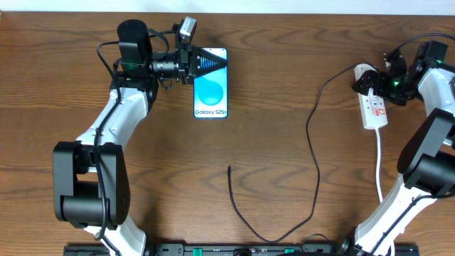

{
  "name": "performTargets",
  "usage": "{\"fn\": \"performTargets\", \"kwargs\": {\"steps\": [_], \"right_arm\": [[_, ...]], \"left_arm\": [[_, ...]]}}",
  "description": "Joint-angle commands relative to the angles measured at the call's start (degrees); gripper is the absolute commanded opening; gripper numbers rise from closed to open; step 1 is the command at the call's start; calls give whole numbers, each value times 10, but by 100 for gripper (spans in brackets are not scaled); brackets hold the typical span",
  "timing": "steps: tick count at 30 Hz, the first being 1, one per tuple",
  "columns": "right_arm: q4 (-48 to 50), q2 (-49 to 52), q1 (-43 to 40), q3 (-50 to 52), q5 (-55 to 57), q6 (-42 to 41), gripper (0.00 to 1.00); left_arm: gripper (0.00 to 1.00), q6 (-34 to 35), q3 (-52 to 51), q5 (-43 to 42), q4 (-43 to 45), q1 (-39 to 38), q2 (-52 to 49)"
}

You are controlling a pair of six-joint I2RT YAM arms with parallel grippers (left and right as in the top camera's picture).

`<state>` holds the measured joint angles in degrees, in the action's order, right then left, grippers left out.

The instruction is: Plug charger to phone and switch on socket

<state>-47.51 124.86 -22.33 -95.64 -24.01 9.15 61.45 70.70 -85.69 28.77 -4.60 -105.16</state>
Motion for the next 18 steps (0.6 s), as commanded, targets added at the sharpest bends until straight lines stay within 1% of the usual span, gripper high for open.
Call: {"fn": "performTargets", "kwargs": {"steps": [1, 18], "right_arm": [[-26, 28, 18, 33, -77, -14, 99], [-6, 28, 18, 33, -132, -14, 99]], "left_arm": [[7, -4, 4, -17, 4, 0, 12], [7, -3, 4, -18, 4, 0, 12]]}}
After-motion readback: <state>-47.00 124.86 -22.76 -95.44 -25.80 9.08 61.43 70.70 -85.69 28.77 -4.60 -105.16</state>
